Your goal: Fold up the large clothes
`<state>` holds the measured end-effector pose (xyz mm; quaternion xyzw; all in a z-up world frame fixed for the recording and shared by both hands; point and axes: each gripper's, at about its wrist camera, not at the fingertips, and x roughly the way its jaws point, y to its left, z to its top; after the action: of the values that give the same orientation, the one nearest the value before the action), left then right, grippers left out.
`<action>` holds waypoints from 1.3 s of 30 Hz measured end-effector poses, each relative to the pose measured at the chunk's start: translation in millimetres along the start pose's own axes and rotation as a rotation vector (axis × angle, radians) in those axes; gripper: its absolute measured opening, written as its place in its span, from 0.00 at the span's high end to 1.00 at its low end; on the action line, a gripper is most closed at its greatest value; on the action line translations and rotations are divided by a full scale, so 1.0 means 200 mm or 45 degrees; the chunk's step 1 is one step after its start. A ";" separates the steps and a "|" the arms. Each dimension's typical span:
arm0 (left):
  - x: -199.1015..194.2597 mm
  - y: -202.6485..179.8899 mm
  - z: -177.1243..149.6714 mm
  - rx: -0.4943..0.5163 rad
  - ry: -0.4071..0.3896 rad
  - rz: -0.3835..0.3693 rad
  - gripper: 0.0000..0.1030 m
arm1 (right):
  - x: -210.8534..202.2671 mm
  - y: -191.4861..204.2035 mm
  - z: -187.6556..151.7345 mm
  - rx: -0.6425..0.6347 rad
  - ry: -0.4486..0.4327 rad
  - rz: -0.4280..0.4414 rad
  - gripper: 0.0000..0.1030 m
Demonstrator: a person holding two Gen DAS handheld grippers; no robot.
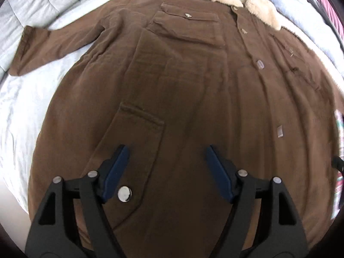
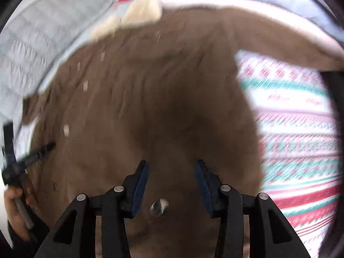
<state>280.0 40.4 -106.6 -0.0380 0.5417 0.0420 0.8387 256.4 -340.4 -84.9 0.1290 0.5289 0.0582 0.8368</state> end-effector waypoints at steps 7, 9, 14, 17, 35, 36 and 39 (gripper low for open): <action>-0.21 -0.19 0.31 0.012 -0.102 -0.191 0.26 | -0.27 -0.73 0.34 0.624 -0.335 -0.003 0.45; -0.22 -0.28 0.38 0.062 -0.119 -0.196 0.26 | -0.24 -0.92 0.39 0.757 -0.358 -0.064 0.45; -0.08 -0.32 0.46 0.174 -0.235 -0.110 0.16 | -0.12 -1.18 0.43 0.901 -0.379 -0.119 0.45; 0.08 -0.22 0.49 0.110 -0.083 -0.116 0.16 | -0.03 -1.23 0.44 0.873 -0.357 -0.191 0.46; 0.15 0.23 0.54 -0.350 -0.037 -0.183 0.16 | -0.33 -1.06 0.53 0.684 -0.811 -0.402 0.91; 0.15 0.24 0.54 -0.353 -0.044 -0.177 0.16 | -0.30 -1.08 0.53 0.714 -0.800 -0.405 0.91; 0.13 0.28 0.56 -0.378 -0.062 -0.159 0.16 | -0.32 -1.12 0.50 0.798 -0.837 -0.363 0.92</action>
<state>386.4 108.3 -86.1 -0.1940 0.5056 0.0700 0.8377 310.1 -585.0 -50.1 0.3130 0.2407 -0.2636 0.8801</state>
